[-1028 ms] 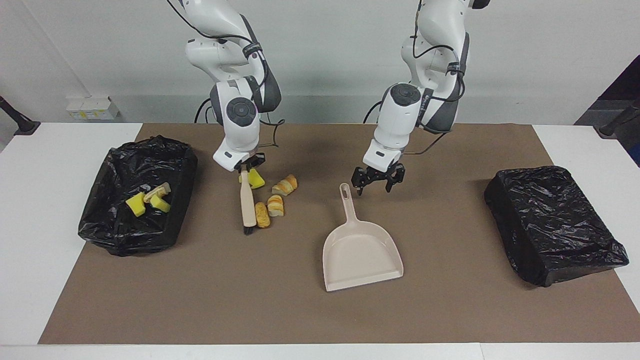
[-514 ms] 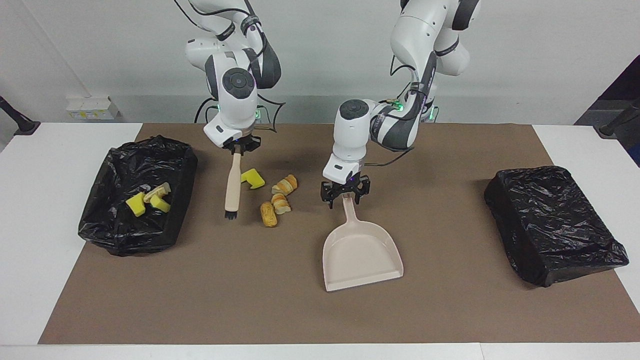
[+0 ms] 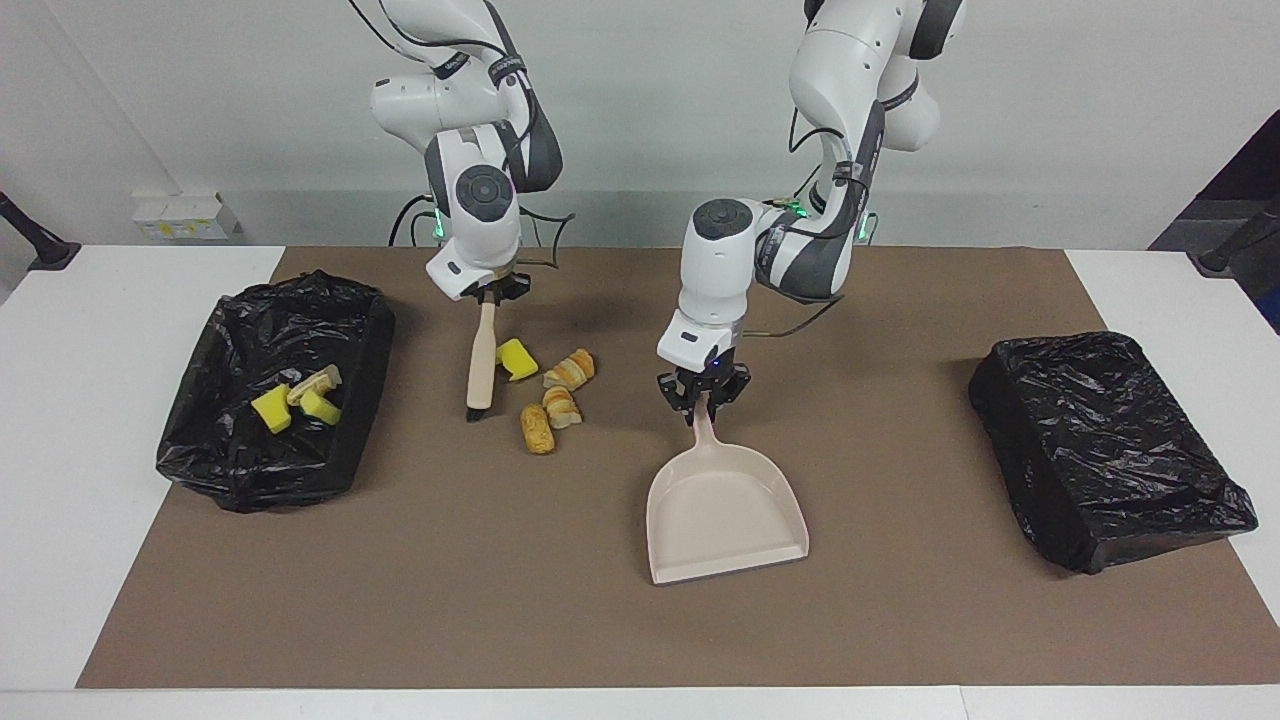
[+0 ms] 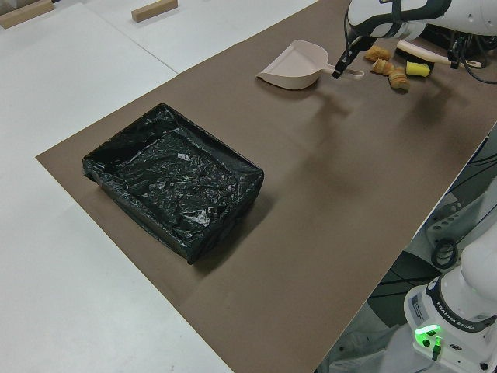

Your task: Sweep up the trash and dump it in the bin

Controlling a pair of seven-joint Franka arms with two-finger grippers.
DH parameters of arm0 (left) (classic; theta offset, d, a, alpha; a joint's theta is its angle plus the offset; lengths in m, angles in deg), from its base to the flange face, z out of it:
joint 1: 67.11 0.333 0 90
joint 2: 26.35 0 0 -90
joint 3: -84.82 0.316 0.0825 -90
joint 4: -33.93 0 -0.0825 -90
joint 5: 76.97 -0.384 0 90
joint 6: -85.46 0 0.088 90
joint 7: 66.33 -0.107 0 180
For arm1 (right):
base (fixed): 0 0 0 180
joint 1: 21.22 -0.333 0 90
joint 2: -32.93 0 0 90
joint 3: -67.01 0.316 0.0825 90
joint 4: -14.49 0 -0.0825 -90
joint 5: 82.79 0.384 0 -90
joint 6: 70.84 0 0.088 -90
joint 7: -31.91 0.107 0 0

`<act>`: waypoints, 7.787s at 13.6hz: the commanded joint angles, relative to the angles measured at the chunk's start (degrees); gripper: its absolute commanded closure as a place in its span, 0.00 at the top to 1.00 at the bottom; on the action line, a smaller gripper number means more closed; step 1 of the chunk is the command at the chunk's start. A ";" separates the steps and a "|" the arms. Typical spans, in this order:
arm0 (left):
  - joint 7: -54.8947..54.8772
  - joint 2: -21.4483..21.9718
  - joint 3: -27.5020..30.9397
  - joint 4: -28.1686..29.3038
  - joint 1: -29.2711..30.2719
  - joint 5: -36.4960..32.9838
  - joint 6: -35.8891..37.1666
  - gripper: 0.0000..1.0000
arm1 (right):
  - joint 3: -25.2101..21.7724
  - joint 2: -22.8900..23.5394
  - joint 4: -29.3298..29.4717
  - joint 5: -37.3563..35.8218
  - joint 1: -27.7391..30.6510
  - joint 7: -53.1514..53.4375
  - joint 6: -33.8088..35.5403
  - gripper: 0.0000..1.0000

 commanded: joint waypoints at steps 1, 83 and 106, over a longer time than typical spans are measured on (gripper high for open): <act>-11.77 3.19 -0.17 -0.17 3.59 -0.07 2.60 0.00 | 0.37 2.76 -0.16 4.03 -3.27 0.73 -4.18 0.00; -92.85 16.65 -0.61 19.86 3.78 1.34 15.17 0.00 | -0.34 8.24 14.60 16.18 -12.06 -4.04 -4.04 0.00; -93.02 16.65 -0.61 20.13 4.75 1.34 14.99 0.00 | -0.60 14.81 13.89 19.50 -16.36 0.46 -13.52 0.00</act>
